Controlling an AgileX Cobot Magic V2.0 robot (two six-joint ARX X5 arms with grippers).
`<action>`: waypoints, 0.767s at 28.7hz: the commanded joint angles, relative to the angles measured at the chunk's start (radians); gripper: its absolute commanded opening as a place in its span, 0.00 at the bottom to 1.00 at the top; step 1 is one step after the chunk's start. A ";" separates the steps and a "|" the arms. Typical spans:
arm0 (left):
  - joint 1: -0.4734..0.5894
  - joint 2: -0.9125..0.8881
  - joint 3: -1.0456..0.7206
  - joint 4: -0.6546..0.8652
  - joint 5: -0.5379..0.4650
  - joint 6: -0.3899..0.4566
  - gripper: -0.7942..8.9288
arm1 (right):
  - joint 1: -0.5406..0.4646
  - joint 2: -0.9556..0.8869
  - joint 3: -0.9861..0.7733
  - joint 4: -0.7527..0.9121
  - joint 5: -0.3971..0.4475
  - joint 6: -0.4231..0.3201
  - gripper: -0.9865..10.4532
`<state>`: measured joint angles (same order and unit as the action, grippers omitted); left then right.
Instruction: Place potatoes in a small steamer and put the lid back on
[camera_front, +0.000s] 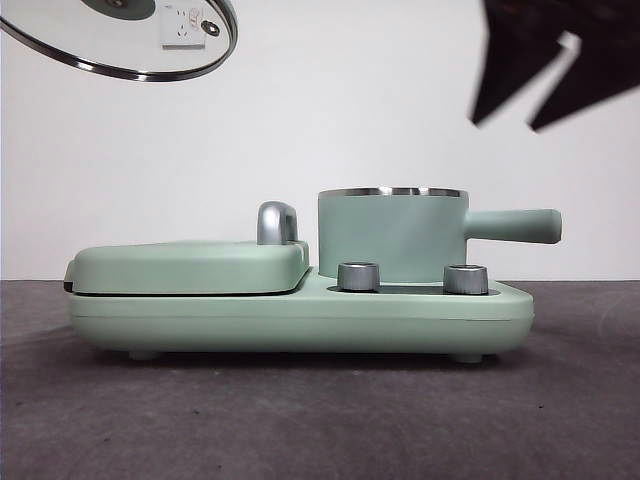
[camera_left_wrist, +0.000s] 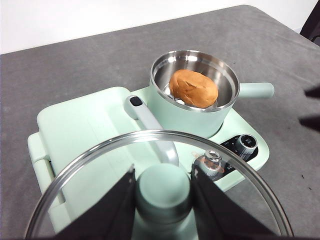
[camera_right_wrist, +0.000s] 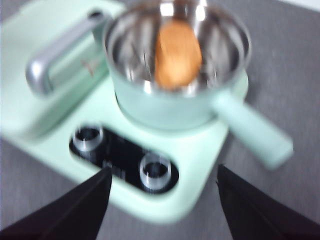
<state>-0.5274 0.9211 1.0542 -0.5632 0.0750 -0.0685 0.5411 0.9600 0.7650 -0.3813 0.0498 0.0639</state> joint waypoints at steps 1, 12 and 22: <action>-0.004 0.002 0.020 0.033 -0.001 -0.002 0.09 | 0.024 -0.119 -0.067 -0.016 0.012 0.056 0.37; -0.005 0.072 0.020 0.063 0.002 0.000 0.09 | 0.053 -0.442 -0.124 -0.262 0.082 0.142 0.37; -0.063 0.285 0.020 0.382 0.040 0.002 0.09 | 0.053 -0.513 -0.124 -0.282 0.078 0.210 0.37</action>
<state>-0.5793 1.1828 1.0542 -0.2485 0.1093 -0.0681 0.5873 0.4427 0.6403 -0.6697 0.1291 0.2413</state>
